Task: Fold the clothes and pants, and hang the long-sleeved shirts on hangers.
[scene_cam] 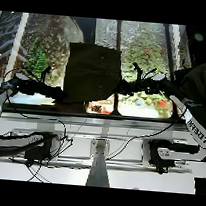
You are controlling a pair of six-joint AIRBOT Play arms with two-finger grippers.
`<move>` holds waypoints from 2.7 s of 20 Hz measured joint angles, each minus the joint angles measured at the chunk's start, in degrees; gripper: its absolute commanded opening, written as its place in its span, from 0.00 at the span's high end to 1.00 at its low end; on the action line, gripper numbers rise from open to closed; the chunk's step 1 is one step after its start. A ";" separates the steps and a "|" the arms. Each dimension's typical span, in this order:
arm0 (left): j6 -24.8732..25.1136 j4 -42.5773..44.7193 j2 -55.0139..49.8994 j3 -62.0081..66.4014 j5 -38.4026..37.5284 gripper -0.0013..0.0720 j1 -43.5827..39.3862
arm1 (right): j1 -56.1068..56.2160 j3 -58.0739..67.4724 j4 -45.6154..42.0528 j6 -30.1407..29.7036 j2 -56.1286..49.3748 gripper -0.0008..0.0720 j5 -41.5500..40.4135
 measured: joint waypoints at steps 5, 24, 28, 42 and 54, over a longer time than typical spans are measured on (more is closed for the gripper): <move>0.31 -1.86 1.31 5.33 -4.28 0.97 -0.24 | 0.00 4.42 -3.76 -2.47 0.61 0.92 4.79; -1.36 -8.39 59.19 32.20 8.61 0.97 -0.24 | 6.49 33.55 -13.51 7.65 37.62 0.92 8.66; -7.72 -4.26 61.11 26.47 9.14 0.97 -0.24 | 12.35 28.87 -19.69 17.44 38.40 0.92 4.50; -14.25 -3.52 42.60 -6.95 23.04 0.97 -15.02 | 13.09 2.32 -35.10 32.20 18.25 0.92 -28.81; -22.34 11.58 41.33 -7.45 -4.04 0.97 -15.78 | 8.85 2.58 -34.49 29.09 16.72 0.92 10.19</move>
